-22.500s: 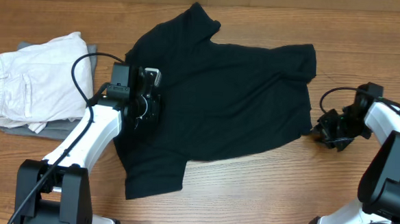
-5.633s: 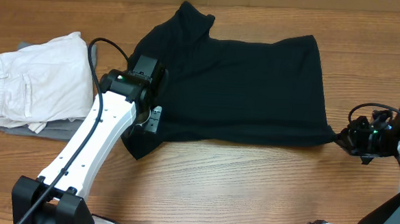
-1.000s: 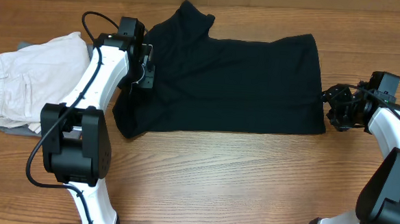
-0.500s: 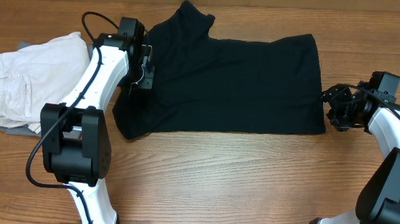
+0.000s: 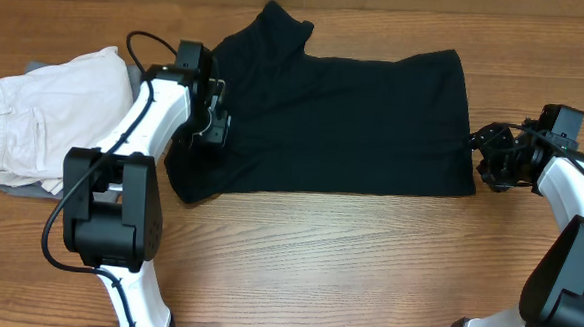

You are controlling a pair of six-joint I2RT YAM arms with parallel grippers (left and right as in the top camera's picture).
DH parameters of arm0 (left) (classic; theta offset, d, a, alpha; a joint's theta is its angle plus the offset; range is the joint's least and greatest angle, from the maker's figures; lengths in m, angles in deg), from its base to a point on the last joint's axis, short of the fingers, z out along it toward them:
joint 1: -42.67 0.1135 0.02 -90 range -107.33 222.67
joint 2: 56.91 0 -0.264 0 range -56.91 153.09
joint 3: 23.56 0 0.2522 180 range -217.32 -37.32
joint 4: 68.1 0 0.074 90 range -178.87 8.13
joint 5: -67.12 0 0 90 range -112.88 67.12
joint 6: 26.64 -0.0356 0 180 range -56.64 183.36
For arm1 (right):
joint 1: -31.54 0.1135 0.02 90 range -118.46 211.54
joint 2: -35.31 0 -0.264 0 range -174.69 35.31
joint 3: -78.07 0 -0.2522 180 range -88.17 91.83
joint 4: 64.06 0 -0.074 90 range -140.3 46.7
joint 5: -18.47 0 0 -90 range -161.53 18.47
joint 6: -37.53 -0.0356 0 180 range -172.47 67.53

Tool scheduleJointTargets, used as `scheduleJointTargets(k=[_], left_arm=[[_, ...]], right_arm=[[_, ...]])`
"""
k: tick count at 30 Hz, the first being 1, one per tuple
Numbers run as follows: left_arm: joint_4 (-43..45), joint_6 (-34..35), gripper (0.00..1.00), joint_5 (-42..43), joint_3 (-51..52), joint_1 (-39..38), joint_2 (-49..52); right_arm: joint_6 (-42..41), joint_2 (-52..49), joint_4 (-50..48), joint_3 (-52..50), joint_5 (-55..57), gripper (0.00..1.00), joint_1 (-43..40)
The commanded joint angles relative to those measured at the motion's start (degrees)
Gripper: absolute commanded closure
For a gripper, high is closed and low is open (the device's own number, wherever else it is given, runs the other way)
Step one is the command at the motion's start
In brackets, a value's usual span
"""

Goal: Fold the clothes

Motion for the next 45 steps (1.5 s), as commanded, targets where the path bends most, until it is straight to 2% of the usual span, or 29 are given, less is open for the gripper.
scheduleJointTargets(k=[1,3,5,7,8,12,14,18,22,26,35,45], left_arm=[[0.96,-1.46,0.49,-1.33,1.53,-0.37,0.94],[1.51,-1.49,0.61,-1.42,1.73,-0.37,0.94],[2.01,-1.49,0.68,-1.73,1.95,-0.33,0.94],[2.23,-1.49,0.71,-1.81,2.01,-0.33,0.96],[2.45,-1.51,0.71,-1.79,2.1,-0.33,0.98],[3.58,-1.49,0.58,-1.79,2.73,-0.33,1.25],[3.89,-1.49,0.6,-1.77,3.02,-0.33,1.55],[3.93,-1.53,0.72,-1.84,3.17,-0.33,1.99],[4.09,-1.46,0.95,-1.68,3.08,-0.33,2.05],[0.04,-1.49,0.96,-1.64,-0.11,-0.33,1.95],[-10.75,-1.81,0.96,-1.81,-14.34,-0.33,1.95],[-8.92,-2.84,0.96,-2.05,-16.06,-0.31,1.95]], right_arm=[[0.35,-0.04,-0.2,-0.02,0.57,0.27,-0.07],[0.37,-0.04,-0.17,-0.02,0.57,0.27,-0.09],[0.35,-0.04,-0.17,-0.02,0.55,0.27,-0.09],[0.35,-0.04,-0.17,-0.02,0.55,0.27,-0.09],[0.35,-0.04,-0.15,-0.02,0.55,0.27,-0.09],[0.37,-0.04,-0.07,-0.02,0.55,0.27,-0.09],[0.37,-0.04,-0.07,-0.02,0.55,0.27,-0.09],[0.35,-0.04,0.04,-0.02,0.55,0.27,-0.09],[0.37,-0.04,0.07,-0.02,0.55,0.27,-0.09],[0.35,-0.04,0.04,-0.02,0.55,0.27,-0.09],[0.37,-0.04,0.09,-0.02,0.55,0.27,-0.09],[0.37,-0.04,0.13,-0.02,0.55,0.27,-0.09]])
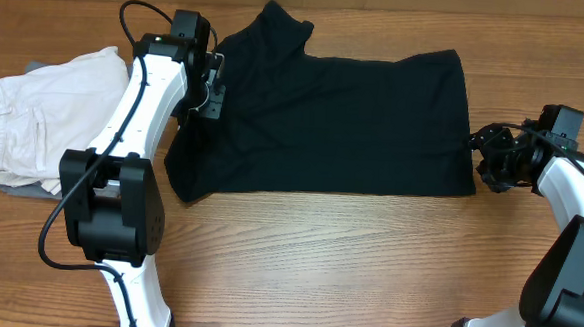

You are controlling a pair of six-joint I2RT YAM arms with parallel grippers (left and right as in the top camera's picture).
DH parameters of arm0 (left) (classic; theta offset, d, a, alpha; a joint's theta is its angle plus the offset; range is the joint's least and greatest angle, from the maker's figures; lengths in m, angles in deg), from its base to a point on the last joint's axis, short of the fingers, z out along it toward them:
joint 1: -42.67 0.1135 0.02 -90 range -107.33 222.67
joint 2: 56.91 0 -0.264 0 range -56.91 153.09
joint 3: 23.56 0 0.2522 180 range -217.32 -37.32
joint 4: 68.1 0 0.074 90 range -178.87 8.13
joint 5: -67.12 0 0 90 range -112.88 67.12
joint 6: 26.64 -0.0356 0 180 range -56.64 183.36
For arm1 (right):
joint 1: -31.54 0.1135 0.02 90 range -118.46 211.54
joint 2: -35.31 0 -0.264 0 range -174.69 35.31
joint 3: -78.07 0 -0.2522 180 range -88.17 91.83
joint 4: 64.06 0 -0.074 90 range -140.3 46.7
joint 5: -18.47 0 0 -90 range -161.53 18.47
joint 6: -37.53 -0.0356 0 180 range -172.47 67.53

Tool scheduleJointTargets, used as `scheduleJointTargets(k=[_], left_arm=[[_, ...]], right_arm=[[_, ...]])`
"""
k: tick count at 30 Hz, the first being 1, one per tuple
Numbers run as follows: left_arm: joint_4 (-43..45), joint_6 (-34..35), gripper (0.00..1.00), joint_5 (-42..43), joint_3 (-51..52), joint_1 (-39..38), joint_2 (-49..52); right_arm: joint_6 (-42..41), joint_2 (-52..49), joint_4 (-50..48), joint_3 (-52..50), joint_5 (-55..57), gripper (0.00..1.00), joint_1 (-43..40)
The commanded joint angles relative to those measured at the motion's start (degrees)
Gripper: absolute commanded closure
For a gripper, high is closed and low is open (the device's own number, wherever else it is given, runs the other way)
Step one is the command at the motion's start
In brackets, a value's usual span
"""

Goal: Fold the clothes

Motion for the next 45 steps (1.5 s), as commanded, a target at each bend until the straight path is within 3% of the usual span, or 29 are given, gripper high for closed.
scheduleJointTargets(k=[1,21,35,41,43,45], left_arm=[[1.88,-1.42,0.96,-0.96,-1.42,-0.33,0.11],[10.23,-3.19,0.96,-1.2,-4.04,-0.33,0.11],[14.45,-6.08,0.89,-5.2,-4.02,-0.26,0.15],[14.29,-6.05,0.82,-7.34,-4.02,-0.2,0.15],[13.33,-6.05,0.73,-7.37,-4.02,-0.15,0.15],[10.45,-6.01,0.57,-6.47,-4.02,-0.11,0.15]], right_arm=[[0.33,-0.04,-0.09,-0.02,0.52,0.27,-0.09],[0.31,-0.04,-0.11,-0.02,0.94,0.26,-0.09],[0.33,-0.04,-0.13,-0.02,1.18,0.26,-0.09],[0.33,-0.04,-0.13,-0.02,1.18,0.26,-0.09],[0.33,-0.04,-0.11,-0.02,1.16,0.26,-0.09],[0.33,-0.04,-0.11,-0.02,1.18,0.26,-0.09]])
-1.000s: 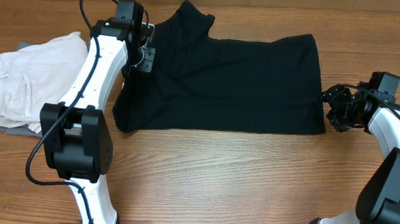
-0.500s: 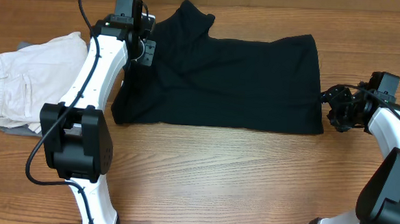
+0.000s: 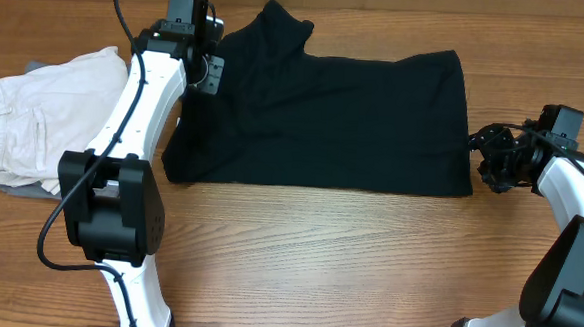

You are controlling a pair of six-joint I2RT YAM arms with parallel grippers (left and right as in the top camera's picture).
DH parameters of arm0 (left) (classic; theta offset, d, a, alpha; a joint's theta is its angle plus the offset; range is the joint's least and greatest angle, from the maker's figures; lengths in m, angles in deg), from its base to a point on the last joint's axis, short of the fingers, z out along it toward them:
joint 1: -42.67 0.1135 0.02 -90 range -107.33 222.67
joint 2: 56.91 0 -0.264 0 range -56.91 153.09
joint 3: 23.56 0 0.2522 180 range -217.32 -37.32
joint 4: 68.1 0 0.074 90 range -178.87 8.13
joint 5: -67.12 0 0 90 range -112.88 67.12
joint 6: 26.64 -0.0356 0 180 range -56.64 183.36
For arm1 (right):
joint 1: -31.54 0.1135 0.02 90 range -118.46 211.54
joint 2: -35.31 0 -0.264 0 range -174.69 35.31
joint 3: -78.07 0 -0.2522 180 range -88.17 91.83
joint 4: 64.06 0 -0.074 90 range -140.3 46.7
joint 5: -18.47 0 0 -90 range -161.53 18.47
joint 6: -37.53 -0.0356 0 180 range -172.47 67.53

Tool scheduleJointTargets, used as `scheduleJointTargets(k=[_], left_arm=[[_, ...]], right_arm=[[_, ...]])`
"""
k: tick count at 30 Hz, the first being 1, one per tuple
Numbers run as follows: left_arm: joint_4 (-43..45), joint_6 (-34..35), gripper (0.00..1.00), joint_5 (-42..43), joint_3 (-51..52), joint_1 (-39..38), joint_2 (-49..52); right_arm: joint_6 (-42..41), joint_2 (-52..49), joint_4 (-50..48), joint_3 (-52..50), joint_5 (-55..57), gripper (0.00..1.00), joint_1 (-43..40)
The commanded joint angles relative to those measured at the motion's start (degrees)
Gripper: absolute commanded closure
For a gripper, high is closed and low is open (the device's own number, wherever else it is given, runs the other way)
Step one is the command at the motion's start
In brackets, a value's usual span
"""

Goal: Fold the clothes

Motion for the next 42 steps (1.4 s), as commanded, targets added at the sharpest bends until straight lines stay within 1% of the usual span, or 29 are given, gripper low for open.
scheduleJointTargets(k=[1,2,4,5,6,8,11,13,15,17,19,21,23,24,28,33,37,41,42], left_arm=[[-4.44,-0.26,0.51,0.2,-1.75,-0.11,0.15],[-7.32,0.44,0.48,0.9,-1.75,-0.11,0.15],[-14.12,2.08,0.47,2.51,-1.68,0.0,0.15],[-17.25,2.12,0.48,2.73,-1.36,0.07,0.2],[-19.85,2.16,0.51,2.73,-0.85,0.13,0.2],[-22.6,3.67,0.54,3.13,0.9,0.44,0.2],[-20.76,3.76,0.49,4.72,5.33,0.63,0.2],[-17.25,3.78,0.45,5.99,9.46,0.76,0.2],[-13.4,3.78,0.44,7.19,13.33,0.83,0.24],[-9.77,4.09,0.46,7.58,16.76,0.87,0.26],[-7.17,4.52,0.5,7.93,19.28,0.87,0.26],[-6.27,4.66,0.63,8.48,20.28,0.87,0.26],[-6.25,4.66,0.89,8.0,20.2,0.87,0.24],[-6.36,4.66,0.96,7.58,19.93,0.87,0.22],[-6.78,4.66,0.96,4.2,17.7,1.01,0.13],[-9.51,4.37,0.95,0.0,13.14,1.99,0.13],[-8.41,1.84,0.82,-0.31,12.24,2.84,0.13],[-6.51,0.9,0.71,-0.39,12.24,3.32,0.15],[-6.34,0.74,0.7,-0.59,12.24,3.43,0.15]], right_arm=[[0.35,-0.04,-0.13,-0.02,0.35,0.26,-0.09],[0.35,-0.04,-0.13,-0.02,0.35,0.26,-0.09],[0.35,-0.04,-0.11,-0.02,0.33,0.25,-0.09],[0.35,-0.04,-0.13,-0.02,0.33,0.26,-0.09],[0.35,-0.04,-0.11,-0.02,0.35,0.25,-0.09],[0.35,-0.04,-0.11,-0.02,0.33,0.26,-0.09],[0.35,-0.04,-0.17,-0.02,0.33,0.25,-0.09],[0.35,-0.04,-0.09,-0.02,0.33,0.26,-0.09],[0.35,-0.04,0.2,-0.02,0.33,0.26,-0.09],[0.35,-0.04,0.33,-0.02,0.31,0.25,-0.09],[0.35,-0.04,0.44,-0.02,0.31,0.25,-0.09],[0.33,-0.04,0.44,-0.02,0.31,0.25,-0.09],[0.33,-0.04,0.44,-0.02,0.28,0.25,-0.09],[0.33,-0.04,0.46,-0.02,0.31,0.25,-0.09],[0.33,-0.04,0.48,-0.02,0.31,0.25,-0.07],[0.33,-0.04,0.46,-0.02,0.31,0.25,-0.07],[0.35,-0.04,0.46,-0.02,0.33,0.25,-0.09],[0.35,-0.04,0.42,-0.02,0.35,0.25,-0.09],[0.35,-0.04,0.44,-0.02,0.39,0.25,-0.09]])
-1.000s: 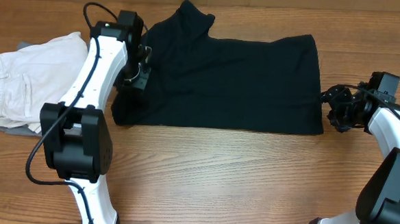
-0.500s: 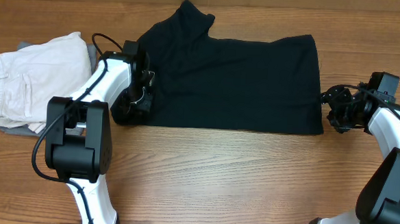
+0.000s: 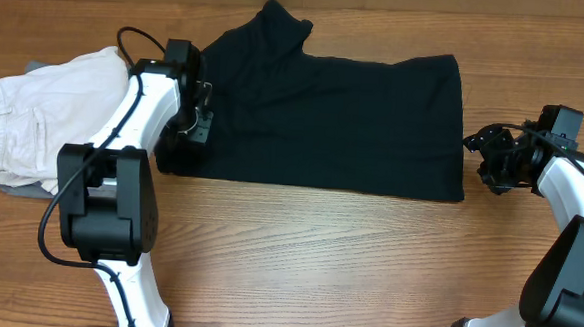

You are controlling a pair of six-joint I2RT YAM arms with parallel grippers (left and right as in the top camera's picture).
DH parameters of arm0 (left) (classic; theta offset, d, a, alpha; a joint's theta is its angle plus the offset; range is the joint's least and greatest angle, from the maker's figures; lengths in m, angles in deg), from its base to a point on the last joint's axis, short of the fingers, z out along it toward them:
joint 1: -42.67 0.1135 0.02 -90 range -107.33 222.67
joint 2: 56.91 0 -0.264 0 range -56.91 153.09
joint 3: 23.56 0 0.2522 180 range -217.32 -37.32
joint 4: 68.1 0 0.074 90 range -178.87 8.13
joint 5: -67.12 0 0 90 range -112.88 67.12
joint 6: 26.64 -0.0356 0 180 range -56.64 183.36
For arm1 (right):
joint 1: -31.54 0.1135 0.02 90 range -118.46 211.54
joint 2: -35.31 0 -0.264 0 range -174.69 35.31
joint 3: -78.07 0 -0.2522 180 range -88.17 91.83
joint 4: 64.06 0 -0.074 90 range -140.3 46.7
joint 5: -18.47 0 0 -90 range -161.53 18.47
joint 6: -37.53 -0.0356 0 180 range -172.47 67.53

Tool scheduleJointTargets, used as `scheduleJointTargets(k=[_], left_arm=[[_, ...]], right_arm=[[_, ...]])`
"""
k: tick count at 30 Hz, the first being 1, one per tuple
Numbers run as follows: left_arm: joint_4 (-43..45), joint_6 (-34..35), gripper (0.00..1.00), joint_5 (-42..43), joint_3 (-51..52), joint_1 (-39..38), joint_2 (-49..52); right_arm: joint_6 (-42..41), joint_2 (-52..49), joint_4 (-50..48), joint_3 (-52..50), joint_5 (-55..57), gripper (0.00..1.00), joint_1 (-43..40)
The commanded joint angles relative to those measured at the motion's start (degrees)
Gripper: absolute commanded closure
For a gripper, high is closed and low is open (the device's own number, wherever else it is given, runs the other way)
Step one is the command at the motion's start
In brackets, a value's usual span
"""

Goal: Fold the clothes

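A black garment [image 3: 335, 116] lies spread flat across the middle of the table, with its collar or sleeve end pointing to the far edge. My left gripper [image 3: 198, 131] sits down on the garment's left edge, and its fingers look closed on the cloth. Just off the garment's right edge, my right gripper [image 3: 480, 163] stands with its fingers spread and nothing between them.
A pile of folded white clothes [image 3: 44, 115] lies at the far left on a grey piece [image 3: 22, 186], close behind the left arm. The bare wooden table [image 3: 317, 265] runs along the front.
My left gripper has moved from the garment's upper left corner toward the near side along its left edge. The whole garment has shifted slightly left, away from the right gripper.
The left gripper was first at the garment's left side, with the lower left corner hanging out crooked. It then stood farther back, then at the upper left corner, with the bottom edge straighter. Now the garment lies squarer and slightly further left. The right arm barely moved.
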Motion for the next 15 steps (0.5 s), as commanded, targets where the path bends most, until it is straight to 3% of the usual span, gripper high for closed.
scheduleJointTargets(k=[1,6,11,12,14,15], left_arm=[[0.5,-1.55,0.7,-1.9,-1.18,0.52,0.13],[1.14,-1.49,0.69,-3.41,-1.18,1.64,0.13],[2.82,0.61,0.85,-4.66,-1.18,3.58,0.13],[3.08,0.87,0.83,-4.66,-1.18,3.91,0.13],[3.58,1.88,0.68,-4.63,-1.18,4.66,0.13],[3.61,2.01,0.66,-4.55,-1.18,4.92,0.13]], right_arm=[[0.35,-0.04,-0.17,-0.02,0.52,0.25,-0.09],[0.35,-0.04,-0.15,-0.02,1.14,0.25,-0.09],[0.35,-0.04,-0.17,-0.02,1.16,0.24,-0.09],[0.35,-0.04,-0.17,-0.02,1.18,0.24,-0.09],[0.35,-0.04,-0.15,-0.02,1.18,0.24,-0.09],[0.35,-0.04,-0.15,-0.02,1.2,0.24,-0.09]])
